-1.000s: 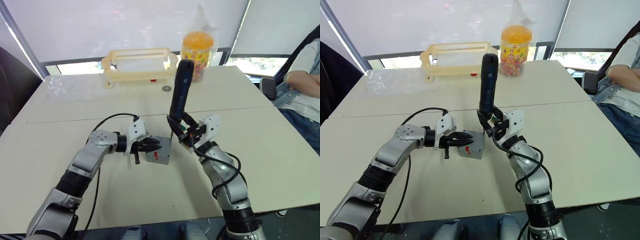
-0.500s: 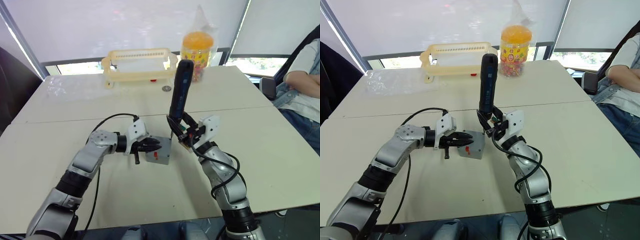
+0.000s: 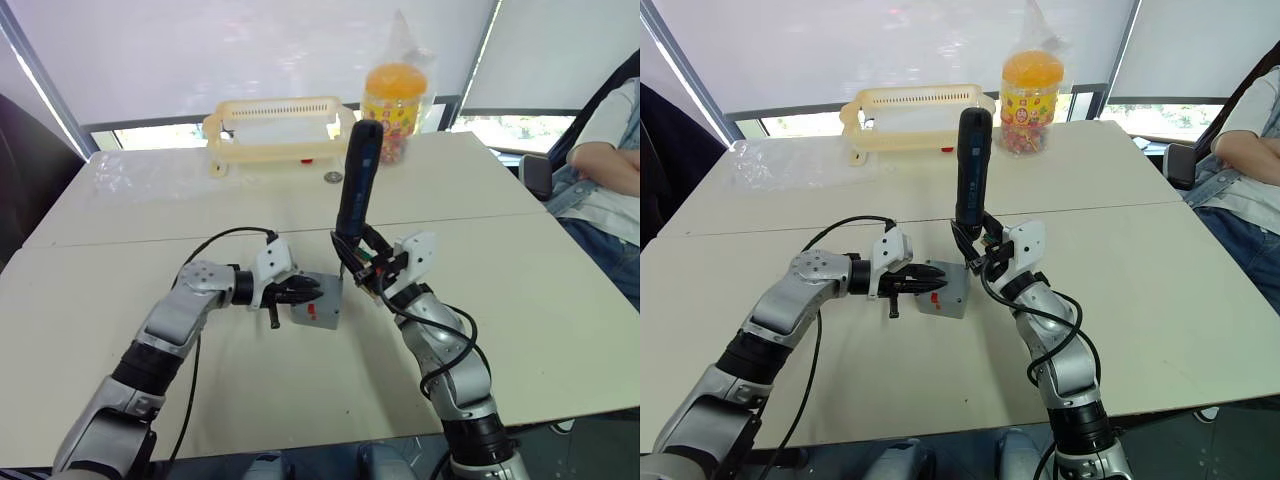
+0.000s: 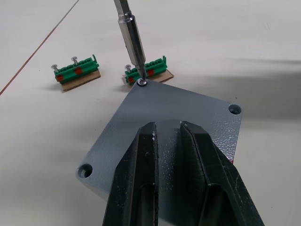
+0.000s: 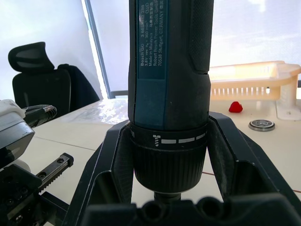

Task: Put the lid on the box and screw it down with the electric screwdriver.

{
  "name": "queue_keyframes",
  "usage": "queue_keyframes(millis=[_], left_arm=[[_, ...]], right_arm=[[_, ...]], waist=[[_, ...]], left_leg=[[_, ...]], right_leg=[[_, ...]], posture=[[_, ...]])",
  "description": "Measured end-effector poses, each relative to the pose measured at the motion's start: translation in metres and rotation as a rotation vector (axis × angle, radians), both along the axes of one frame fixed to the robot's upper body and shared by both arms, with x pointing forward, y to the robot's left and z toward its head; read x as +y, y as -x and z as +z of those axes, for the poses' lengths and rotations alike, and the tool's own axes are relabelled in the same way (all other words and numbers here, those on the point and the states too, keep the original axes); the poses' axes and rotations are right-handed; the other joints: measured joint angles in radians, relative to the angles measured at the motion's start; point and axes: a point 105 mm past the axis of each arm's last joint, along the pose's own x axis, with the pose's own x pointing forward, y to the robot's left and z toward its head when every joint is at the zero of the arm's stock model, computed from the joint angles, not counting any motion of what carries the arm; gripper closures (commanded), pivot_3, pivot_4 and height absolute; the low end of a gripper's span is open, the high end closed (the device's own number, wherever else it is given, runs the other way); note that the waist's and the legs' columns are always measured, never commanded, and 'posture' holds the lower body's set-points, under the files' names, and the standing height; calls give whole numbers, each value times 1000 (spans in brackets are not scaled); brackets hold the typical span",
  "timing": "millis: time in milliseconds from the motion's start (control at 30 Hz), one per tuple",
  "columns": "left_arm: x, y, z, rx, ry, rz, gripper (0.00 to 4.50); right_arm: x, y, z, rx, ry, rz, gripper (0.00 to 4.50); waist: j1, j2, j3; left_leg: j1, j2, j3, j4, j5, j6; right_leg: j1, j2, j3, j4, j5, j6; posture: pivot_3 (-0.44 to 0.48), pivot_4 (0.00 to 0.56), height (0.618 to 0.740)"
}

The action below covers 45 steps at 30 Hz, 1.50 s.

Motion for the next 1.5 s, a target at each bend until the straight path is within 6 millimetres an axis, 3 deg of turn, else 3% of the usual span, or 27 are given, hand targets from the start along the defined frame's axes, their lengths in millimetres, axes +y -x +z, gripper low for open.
queue_keyframes(millis=[733,1500], left_arm=[[-3,1,0,2,8,-6,3723],[-2,0,0,2,8,-1,3723]], right_arm=[[-2,1,-1,-7,5,-21,2693],[9,9,-4,-84,88,-1,2693]], waist=[[0,0,0],[-1,0,0]], left_leg=[[0,0,0,0,0,0],[0,0,0,0,0,0]], right_leg=[[0,0,0,0,0,0],[0,0,0,-1,0,0]], posture=[[0,150,740],[0,150,740]])
